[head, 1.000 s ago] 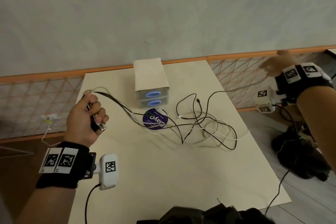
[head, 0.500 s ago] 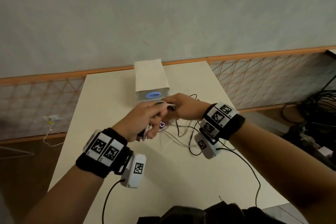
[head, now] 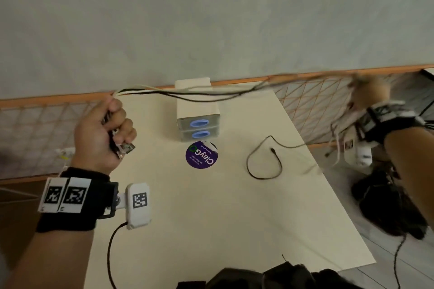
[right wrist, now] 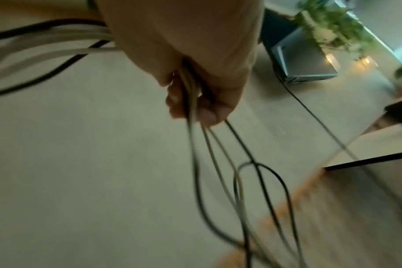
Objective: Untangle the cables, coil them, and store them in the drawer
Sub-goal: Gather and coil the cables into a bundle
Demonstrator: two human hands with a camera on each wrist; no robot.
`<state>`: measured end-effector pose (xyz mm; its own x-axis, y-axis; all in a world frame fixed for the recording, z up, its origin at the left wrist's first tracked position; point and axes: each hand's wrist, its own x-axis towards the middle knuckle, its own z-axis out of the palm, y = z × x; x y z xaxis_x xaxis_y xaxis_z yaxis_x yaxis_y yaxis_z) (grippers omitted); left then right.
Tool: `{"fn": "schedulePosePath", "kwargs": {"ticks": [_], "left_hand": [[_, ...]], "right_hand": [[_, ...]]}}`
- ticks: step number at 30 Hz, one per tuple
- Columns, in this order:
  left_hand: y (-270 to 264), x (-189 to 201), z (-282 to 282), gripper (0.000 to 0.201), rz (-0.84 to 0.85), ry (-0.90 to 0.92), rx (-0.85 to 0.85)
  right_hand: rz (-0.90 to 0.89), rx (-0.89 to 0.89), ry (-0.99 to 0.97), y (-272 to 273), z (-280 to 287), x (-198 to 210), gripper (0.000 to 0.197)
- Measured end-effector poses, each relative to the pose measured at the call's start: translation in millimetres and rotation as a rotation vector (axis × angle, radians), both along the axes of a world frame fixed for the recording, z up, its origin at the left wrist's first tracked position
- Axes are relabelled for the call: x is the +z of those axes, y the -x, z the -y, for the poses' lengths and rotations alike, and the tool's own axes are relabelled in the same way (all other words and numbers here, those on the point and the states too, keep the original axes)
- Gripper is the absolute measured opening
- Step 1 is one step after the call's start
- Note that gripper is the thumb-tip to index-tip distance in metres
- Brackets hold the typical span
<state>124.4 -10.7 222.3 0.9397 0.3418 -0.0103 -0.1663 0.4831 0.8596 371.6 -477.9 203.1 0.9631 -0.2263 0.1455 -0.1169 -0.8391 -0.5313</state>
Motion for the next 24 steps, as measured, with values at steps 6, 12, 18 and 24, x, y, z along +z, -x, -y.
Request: {"fn": "schedulePosePath", "kwargs": {"ticks": [6, 12, 18, 24], "left_hand": [[-6.0, -14.3, 15.1, 0.039, -0.058, -0.028, -0.066], [-4.4, -14.8, 41.8, 0.034, -0.109, -0.154, -0.191], [-10.3, -20.2, 72.2, 0.032, -0.207, -0.395, -0.385], [-13.0, -6.2, 95.5, 0.032, -0.130, -0.511, -0.542]], "right_hand": [[0.603, -0.105, 0.026, 13.7, -36.1, 88.0, 0.053], [-0.251, 0.438, 0.626, 27.7, -64.1, -11.4, 0.017], [-0.476, 0.902, 0.229, 83.5, -137.0, -34.1, 0.102], [-0.473, 1.301, -0.452, 130.4, -226.9, 10.4, 0.068]]}}
